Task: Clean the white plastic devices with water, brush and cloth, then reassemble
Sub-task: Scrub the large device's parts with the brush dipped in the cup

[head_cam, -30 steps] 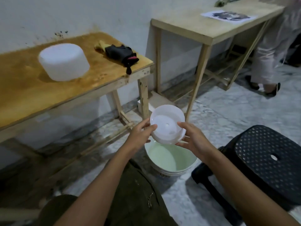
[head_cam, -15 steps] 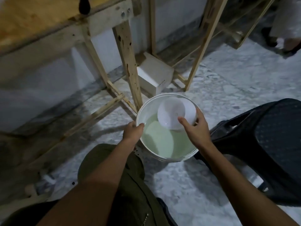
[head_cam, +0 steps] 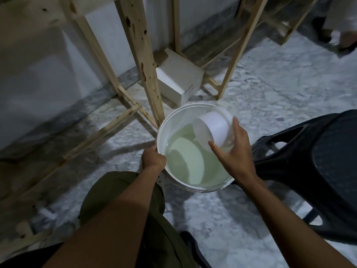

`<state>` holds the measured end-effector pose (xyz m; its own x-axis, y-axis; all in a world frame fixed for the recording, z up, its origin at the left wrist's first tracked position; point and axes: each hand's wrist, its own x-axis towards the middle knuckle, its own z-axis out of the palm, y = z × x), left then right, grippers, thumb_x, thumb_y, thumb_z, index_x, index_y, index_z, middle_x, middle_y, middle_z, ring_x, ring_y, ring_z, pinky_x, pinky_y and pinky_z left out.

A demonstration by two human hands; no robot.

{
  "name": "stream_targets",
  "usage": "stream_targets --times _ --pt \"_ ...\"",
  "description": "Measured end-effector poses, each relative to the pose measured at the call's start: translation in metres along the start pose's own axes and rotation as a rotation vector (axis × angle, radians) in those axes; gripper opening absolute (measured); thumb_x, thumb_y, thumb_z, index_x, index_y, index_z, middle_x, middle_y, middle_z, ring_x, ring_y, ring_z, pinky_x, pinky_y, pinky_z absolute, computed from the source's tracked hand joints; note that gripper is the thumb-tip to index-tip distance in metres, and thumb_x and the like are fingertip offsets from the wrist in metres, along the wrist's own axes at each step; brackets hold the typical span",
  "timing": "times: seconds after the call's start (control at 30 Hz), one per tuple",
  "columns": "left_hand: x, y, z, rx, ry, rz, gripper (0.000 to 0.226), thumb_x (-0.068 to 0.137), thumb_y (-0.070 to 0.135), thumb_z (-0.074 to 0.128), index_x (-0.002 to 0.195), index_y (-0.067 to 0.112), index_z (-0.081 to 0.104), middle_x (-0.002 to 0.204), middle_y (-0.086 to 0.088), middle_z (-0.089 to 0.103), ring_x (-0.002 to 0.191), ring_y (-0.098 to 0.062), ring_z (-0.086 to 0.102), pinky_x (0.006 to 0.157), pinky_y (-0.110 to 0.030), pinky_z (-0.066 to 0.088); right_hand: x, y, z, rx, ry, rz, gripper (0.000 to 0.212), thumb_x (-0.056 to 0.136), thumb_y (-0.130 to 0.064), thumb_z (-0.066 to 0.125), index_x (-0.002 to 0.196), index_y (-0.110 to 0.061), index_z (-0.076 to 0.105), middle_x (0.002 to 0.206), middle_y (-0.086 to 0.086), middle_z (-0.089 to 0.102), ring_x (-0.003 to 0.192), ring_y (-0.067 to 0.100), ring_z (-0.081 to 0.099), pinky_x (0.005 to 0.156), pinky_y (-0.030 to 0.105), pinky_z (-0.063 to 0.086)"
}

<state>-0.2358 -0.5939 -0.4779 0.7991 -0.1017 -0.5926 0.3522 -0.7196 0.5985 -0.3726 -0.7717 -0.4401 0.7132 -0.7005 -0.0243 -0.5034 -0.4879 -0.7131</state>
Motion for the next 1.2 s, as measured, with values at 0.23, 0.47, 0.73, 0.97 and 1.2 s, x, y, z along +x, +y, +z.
stream_targets --times 0.23,0.47,0.73,0.97,1.2 --pt "0.004 -0.003 0.000 -0.002 0.008 0.001 0.047 0.086 -0.004 0.055 0.130 0.010 0.064 0.122 -0.012 0.068 0.111 -0.030 0.062 0.091 -0.032 0.050 0.004 -0.002 0.001 -0.195 0.022 -0.203 0.095 0.083 -0.047 0.072 0.156 -0.018 0.018 0.151 0.011 0.034 0.135 0.022 0.029 0.108 0.044 0.037" --pt "0.006 -0.005 -0.001 -0.020 0.013 -0.004 0.046 0.087 -0.003 0.056 0.130 0.010 0.064 0.122 -0.013 0.068 0.112 -0.030 0.062 0.092 -0.033 0.051 0.009 -0.002 0.001 -0.310 0.063 -0.374 0.091 0.081 -0.037 0.076 0.153 -0.011 0.026 0.147 0.018 0.038 0.131 0.031 0.034 0.100 0.055 0.044" --pt "0.006 -0.005 -0.001 -0.012 0.012 -0.012 0.047 0.089 -0.004 0.054 0.133 0.011 0.061 0.125 -0.013 0.067 0.114 -0.030 0.061 0.089 -0.030 0.049 0.004 0.001 0.004 -0.320 0.103 -0.448 0.091 0.077 -0.029 0.081 0.150 -0.007 0.031 0.145 0.020 0.039 0.129 0.032 0.035 0.098 0.052 0.046" --pt "0.005 -0.005 0.000 -0.003 0.019 -0.017 0.045 0.088 -0.005 0.055 0.130 0.009 0.064 0.121 -0.014 0.068 0.111 -0.031 0.063 0.088 -0.032 0.050 -0.005 0.007 0.010 -0.284 0.128 -0.408 0.091 0.077 -0.026 0.081 0.150 -0.009 0.028 0.145 0.020 0.038 0.130 0.031 0.035 0.101 0.050 0.044" --pt "0.005 -0.004 -0.001 -0.020 0.018 -0.031 0.045 0.088 -0.004 0.057 0.131 0.009 0.062 0.122 -0.014 0.068 0.111 -0.031 0.063 0.090 -0.034 0.051 -0.010 0.007 0.016 -0.243 0.188 -0.380 0.089 0.079 -0.025 0.078 0.150 -0.009 0.027 0.146 0.021 0.037 0.131 0.033 0.036 0.102 0.048 0.041"
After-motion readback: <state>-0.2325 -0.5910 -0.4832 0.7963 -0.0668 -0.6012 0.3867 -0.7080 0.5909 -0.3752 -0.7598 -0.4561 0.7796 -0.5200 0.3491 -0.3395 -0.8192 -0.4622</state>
